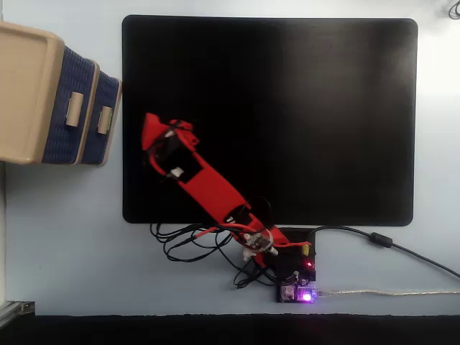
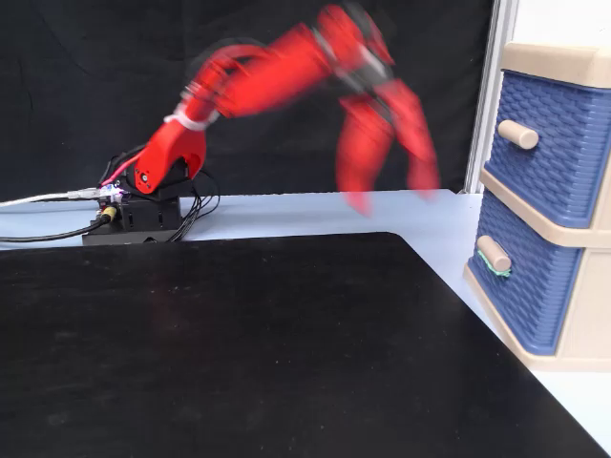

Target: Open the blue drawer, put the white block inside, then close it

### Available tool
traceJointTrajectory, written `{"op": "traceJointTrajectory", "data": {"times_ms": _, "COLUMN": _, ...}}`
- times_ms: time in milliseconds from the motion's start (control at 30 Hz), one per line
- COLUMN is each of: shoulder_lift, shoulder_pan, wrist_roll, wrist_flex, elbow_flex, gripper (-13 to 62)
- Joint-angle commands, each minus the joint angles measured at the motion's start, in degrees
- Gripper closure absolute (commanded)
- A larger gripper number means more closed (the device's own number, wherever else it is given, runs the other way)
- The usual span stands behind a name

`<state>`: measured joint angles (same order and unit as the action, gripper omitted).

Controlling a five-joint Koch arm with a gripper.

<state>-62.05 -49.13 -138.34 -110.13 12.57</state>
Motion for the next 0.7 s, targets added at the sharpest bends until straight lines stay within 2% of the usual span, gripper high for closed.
{"op": "traceJointTrajectory", "data": {"times_ms": 0, "shoulder_lift": -10.5, "shoulder_pan": -9.3, "wrist_roll": 19.0, "wrist_flex": -7.6, "elbow_flex": 1.8, "gripper": 15.3}}
{"op": "traceJointTrajectory", "data": {"times_ms": 167, "shoulder_lift": -22.2, "shoulder_pan": -28.3, "wrist_roll": 48.6, "wrist_flex": -6.9, "elbow_flex": 22.1, "gripper": 15.6}}
{"op": "traceJointTrajectory", "data": {"times_ms": 233, "shoulder_lift": -25.3, "shoulder_pan": -33.6, "wrist_roll": 55.1, "wrist_flex": -5.8, "elbow_flex": 32.9, "gripper": 15.6}}
{"op": "traceJointTrajectory", "data": {"times_ms": 533, "shoulder_lift": -44.0, "shoulder_pan": -45.2, "wrist_roll": 58.7, "wrist_flex": 9.5, "elbow_flex": 90.8, "gripper": 15.1}}
{"op": "traceJointTrajectory", "data": {"times_ms": 667, "shoulder_lift": -56.8, "shoulder_pan": -46.7, "wrist_roll": 58.5, "wrist_flex": 12.7, "elbow_flex": 108.2, "gripper": 15.1}}
